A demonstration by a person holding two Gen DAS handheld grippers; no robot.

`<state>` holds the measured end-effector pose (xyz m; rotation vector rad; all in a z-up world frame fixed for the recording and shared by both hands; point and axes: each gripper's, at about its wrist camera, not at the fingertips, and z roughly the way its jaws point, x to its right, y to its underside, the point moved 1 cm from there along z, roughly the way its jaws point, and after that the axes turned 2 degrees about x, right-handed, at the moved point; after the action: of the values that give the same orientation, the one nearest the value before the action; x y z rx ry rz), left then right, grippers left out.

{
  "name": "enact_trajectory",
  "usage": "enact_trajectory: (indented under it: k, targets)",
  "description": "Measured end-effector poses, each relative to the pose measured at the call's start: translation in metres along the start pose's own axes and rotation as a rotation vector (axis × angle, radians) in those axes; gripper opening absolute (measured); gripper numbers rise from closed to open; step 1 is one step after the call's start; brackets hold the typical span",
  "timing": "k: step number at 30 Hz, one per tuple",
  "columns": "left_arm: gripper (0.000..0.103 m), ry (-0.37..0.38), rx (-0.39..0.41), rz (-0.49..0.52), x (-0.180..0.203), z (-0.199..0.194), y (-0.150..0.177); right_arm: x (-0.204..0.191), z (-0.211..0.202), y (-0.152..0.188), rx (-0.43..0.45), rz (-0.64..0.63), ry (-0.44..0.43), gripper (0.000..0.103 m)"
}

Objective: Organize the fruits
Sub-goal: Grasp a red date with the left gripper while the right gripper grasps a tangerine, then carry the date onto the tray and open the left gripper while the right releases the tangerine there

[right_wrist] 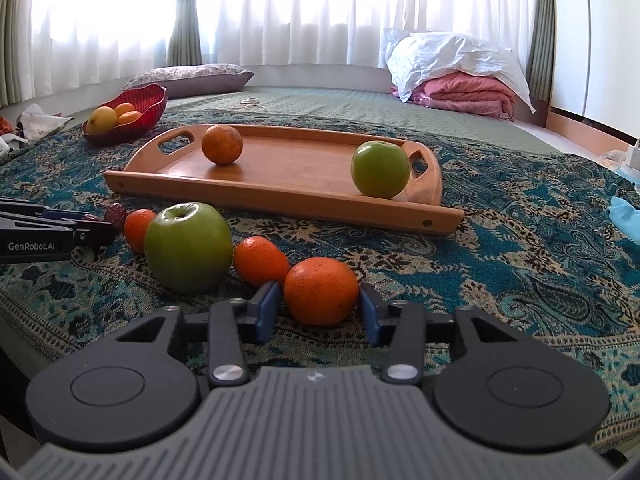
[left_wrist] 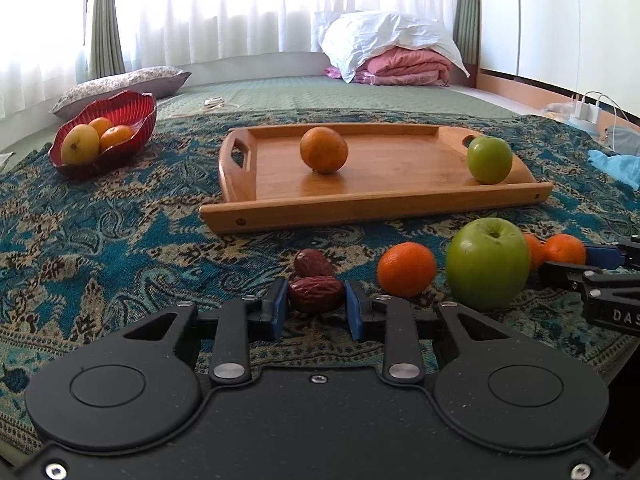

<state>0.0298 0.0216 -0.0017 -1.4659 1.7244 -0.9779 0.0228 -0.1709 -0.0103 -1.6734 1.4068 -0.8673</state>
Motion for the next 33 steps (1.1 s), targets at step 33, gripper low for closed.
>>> enact_trajectory:
  k: [33]
  targets:
    - [0.028,0.058,0.068,-0.05,0.0,0.034,-0.095,0.035,0.024,-0.083,0.122,0.133,0.066,0.044]
